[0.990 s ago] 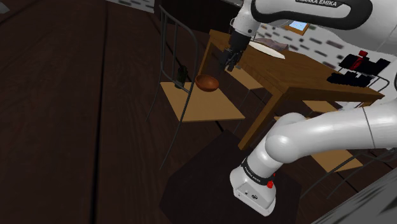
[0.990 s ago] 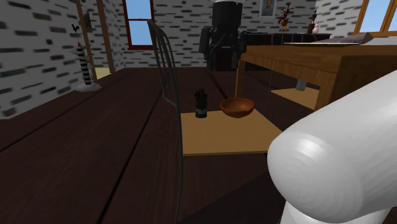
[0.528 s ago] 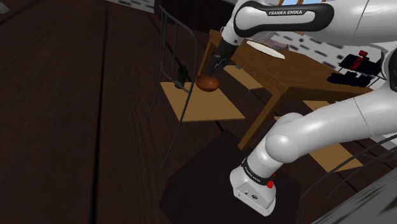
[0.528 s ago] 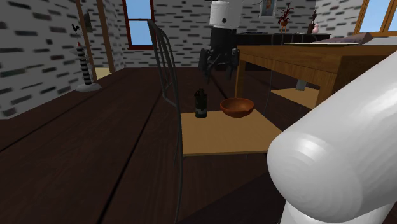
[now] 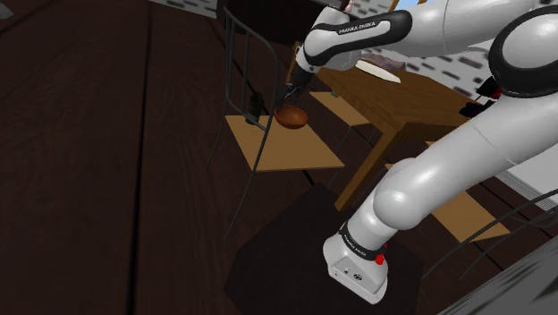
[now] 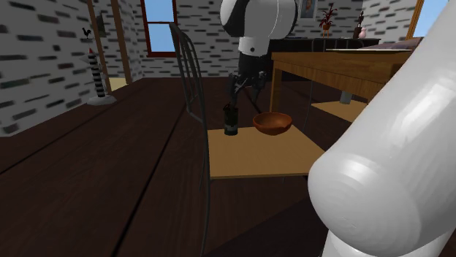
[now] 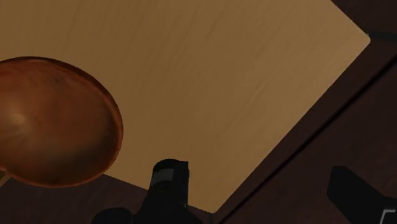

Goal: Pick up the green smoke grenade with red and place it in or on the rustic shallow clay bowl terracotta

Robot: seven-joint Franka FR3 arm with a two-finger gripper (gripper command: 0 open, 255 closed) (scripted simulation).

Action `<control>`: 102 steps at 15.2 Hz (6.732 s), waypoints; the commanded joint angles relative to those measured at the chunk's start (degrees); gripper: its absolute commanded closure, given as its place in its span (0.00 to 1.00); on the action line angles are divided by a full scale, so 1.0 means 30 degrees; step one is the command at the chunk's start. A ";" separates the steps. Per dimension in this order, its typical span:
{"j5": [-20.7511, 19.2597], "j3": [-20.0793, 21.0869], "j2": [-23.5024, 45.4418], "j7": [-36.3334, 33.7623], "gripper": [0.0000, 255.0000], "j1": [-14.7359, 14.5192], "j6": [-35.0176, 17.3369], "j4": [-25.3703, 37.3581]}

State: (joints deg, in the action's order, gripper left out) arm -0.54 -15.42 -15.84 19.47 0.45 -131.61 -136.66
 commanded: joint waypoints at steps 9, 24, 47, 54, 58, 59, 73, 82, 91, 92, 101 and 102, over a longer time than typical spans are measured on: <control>0.4884 -0.1103 0.7316 0.4874 0.00 -0.0215 -0.4660 0.4271; 0.7650 -0.0232 1.0975 0.7045 0.00 0.0570 -0.6402 0.6364; 0.6135 -0.0870 0.9437 0.5747 1.00 0.0149 -0.4368 0.7009; 0.5264 -0.1131 0.8545 0.4993 1.00 -0.0012 -0.2859 0.7731; 0.4846 -0.1230 0.8112 0.4622 1.00 -0.0068 -0.1969 0.8241; 0.4751 -0.1250 0.8013 0.4536 1.00 -0.0079 -0.1743 0.8380; 0.4556 -0.2410 0.6185 0.6551 1.00 0.1168 0.0578 0.8631; 0.5365 -0.4123 0.5583 1.0486 1.00 0.3168 0.1992 0.8707; 0.6297 -0.4607 0.6294 1.1439 1.00 0.2665 -0.0041 0.7162; 0.6443 -0.4789 0.6400 1.1574 1.00 0.2482 -0.0255 0.7015; 0.7716 -0.5814 0.7304 1.2690 1.00 0.1441 -0.1699 0.6110; 0.7750 -0.6002 0.7317 1.2712 1.00 0.1258 -0.1690 0.6113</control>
State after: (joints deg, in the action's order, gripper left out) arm 22.15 -31.45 4.82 57.99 1.44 -137.49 -118.04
